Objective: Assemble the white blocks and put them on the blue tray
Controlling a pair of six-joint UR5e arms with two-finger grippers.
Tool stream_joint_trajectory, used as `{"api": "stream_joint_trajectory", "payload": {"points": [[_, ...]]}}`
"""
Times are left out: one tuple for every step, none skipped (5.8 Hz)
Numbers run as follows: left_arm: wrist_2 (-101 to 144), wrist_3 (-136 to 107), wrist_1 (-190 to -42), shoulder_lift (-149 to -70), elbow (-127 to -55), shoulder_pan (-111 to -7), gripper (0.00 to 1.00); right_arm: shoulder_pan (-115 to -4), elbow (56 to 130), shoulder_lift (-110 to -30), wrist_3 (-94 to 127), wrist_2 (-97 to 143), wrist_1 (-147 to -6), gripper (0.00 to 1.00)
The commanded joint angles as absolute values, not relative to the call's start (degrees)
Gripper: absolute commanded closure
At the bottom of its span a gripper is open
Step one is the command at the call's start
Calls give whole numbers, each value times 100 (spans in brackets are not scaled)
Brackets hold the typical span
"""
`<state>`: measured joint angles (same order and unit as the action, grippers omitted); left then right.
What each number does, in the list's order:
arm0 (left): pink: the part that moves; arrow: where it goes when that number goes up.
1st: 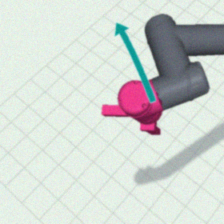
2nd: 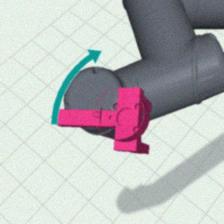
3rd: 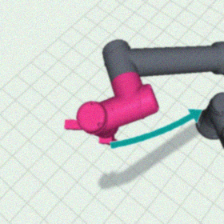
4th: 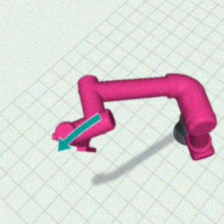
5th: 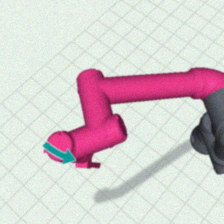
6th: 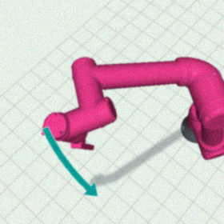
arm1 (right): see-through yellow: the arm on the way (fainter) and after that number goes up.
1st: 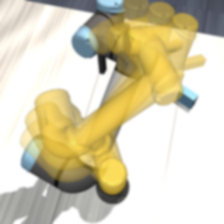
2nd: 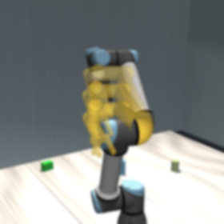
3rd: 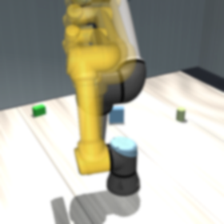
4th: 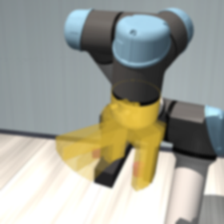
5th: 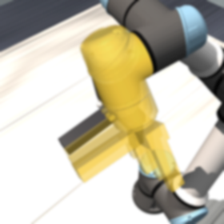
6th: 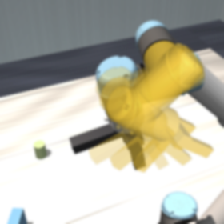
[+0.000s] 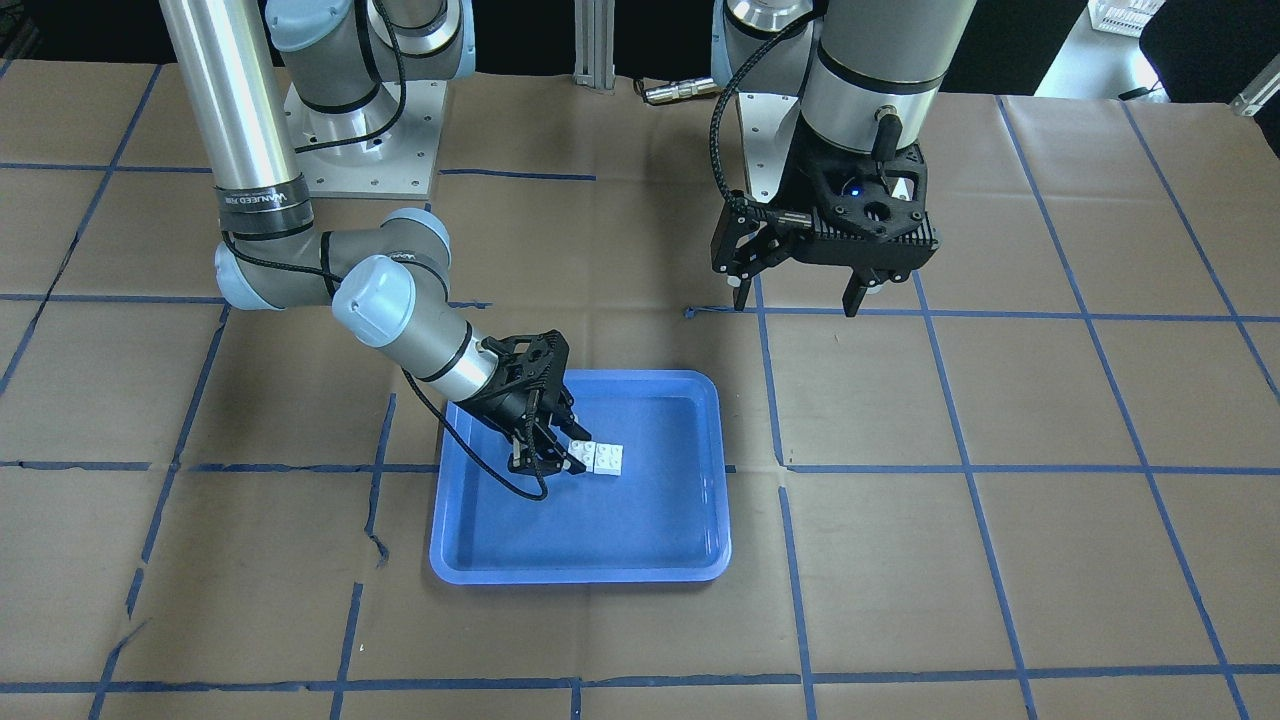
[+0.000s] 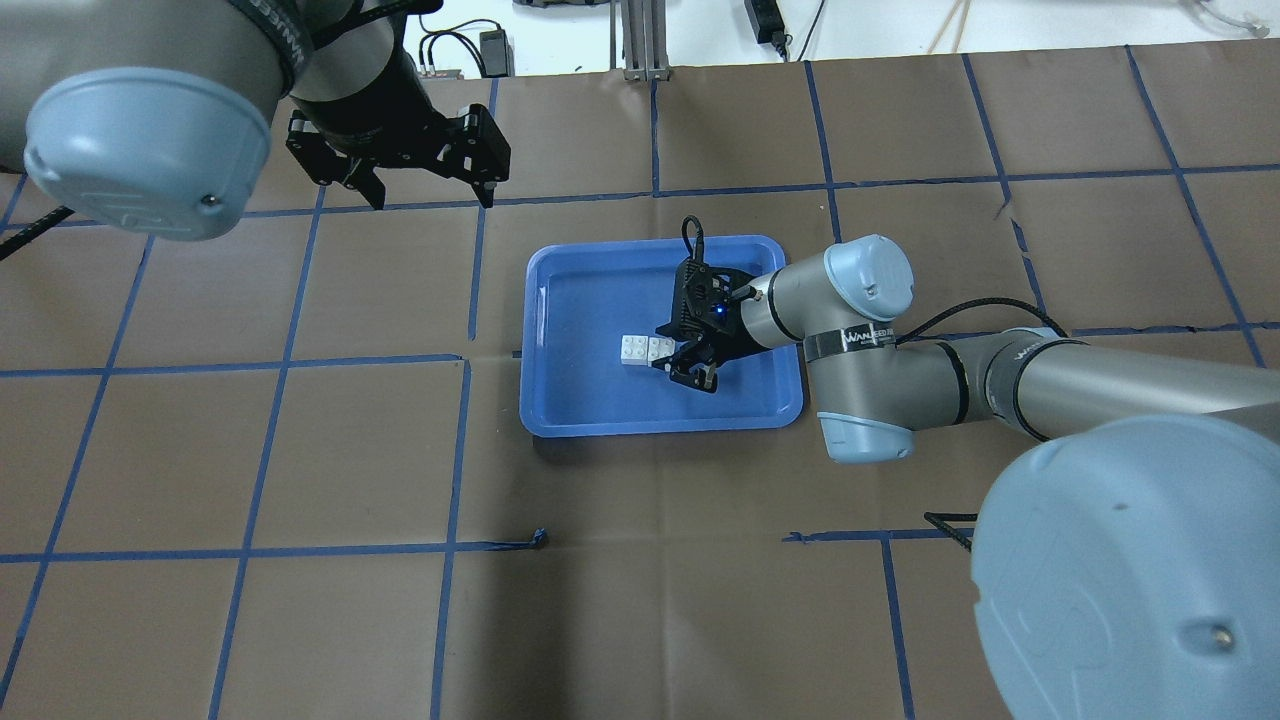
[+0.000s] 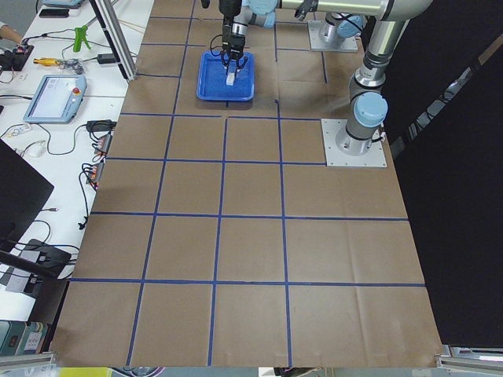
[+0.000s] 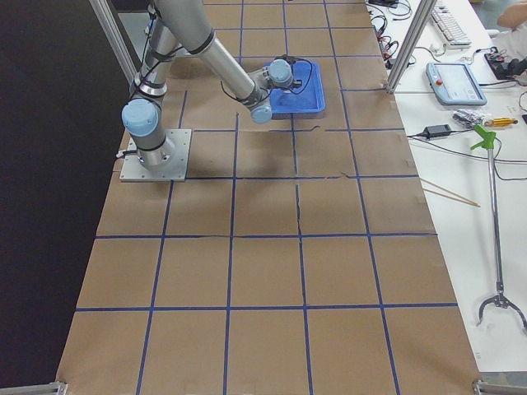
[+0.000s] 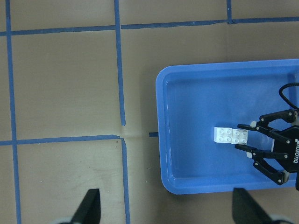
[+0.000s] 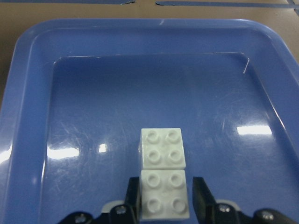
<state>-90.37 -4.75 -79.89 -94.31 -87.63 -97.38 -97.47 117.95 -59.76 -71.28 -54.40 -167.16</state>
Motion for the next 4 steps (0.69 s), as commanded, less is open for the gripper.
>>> {"api": "stream_joint_trajectory", "payload": {"points": [[-9035, -475, -7989, -9431, -8763, -9738, 1, -9747, 11786, -5977, -7111, -5440, -16717, 47], [-9035, -483, -7989, -9431, -8763, -9738, 1, -9747, 11777, -6011, -7084, -5449, -16699, 1], [-9044, -475, -7989, -9413, -8763, -9738, 1, -9738, 11612, -6064, -6579, -5493, -16682, 0], [-9035, -475, -7989, -9404, -8763, -9738, 1, -9730, 11175, -6265, -6331, -5606, -16099, 0]]}}
